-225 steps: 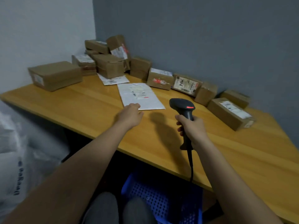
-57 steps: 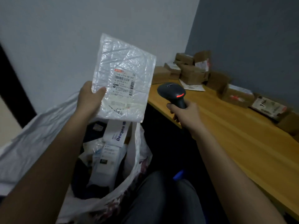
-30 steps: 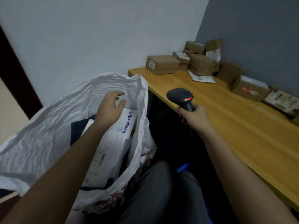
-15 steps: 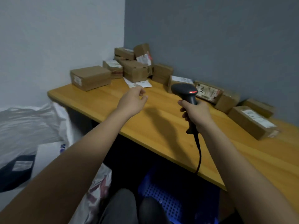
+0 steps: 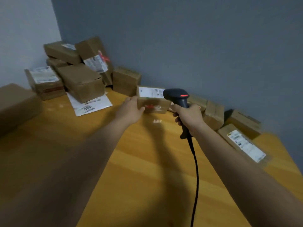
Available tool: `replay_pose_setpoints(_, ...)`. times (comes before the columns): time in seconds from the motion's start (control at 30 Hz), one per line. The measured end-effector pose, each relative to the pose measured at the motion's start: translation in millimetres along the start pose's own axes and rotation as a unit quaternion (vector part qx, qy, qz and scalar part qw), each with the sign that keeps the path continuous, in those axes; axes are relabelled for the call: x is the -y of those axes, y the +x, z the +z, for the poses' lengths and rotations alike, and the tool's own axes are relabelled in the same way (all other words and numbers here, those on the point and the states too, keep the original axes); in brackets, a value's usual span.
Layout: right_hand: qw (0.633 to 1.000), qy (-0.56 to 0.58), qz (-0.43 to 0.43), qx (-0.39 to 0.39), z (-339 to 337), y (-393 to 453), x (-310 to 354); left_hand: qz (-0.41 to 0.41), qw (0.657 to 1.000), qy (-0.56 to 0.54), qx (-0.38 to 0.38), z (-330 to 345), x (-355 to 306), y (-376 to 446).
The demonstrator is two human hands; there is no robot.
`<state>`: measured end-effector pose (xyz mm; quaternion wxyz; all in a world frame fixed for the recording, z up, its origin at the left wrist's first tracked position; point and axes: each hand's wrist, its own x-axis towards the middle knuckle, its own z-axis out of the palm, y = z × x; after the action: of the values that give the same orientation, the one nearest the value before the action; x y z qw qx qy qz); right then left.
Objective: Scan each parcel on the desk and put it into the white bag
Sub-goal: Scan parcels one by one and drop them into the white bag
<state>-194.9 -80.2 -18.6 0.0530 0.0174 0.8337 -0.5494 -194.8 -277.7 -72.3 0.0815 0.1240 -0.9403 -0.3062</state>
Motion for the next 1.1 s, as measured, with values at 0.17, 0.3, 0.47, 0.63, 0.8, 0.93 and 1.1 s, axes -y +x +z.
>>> replay_pose_setpoints(0.17,0.999,-0.02,0.034,0.01,-25.2,27.8,8.4,0.029,0.992,0.117,0.045,26.7,-22.8,47.1)
replay_pose_setpoints(0.3,0.997,-0.031,0.064,0.018,-43.2,47.4,8.6,0.036,0.978,0.183,0.095,35.1,-38.6,81.8)
replay_pose_setpoints(0.47,0.994,-0.011,0.103,0.02,-44.3,54.7,1.0,0.034,0.959,0.242,0.142,40.7,-37.3,82.8)
replay_pose_setpoints(0.63,0.99,-0.028,0.13,0.046,-50.6,45.4,0.6,0.106,0.945,0.285,0.123,25.7,-48.4,62.5)
replay_pose_setpoints(0.8,0.987,-0.041,0.136,0.069,-59.6,30.6,2.3,0.018,0.95,0.217,0.224,26.0,-38.5,60.5)
replay_pose_setpoints(0.93,0.984,-0.031,0.16,0.07,-66.0,5.6,-1.5,-0.003,0.957,0.187,0.222,28.5,-37.9,-2.2)
replay_pose_setpoints(1.1,0.974,-0.038,0.216,0.058,-68.5,-62.7,-4.0,-0.045,0.954,0.18,0.235,7.6,-31.9,-117.8)
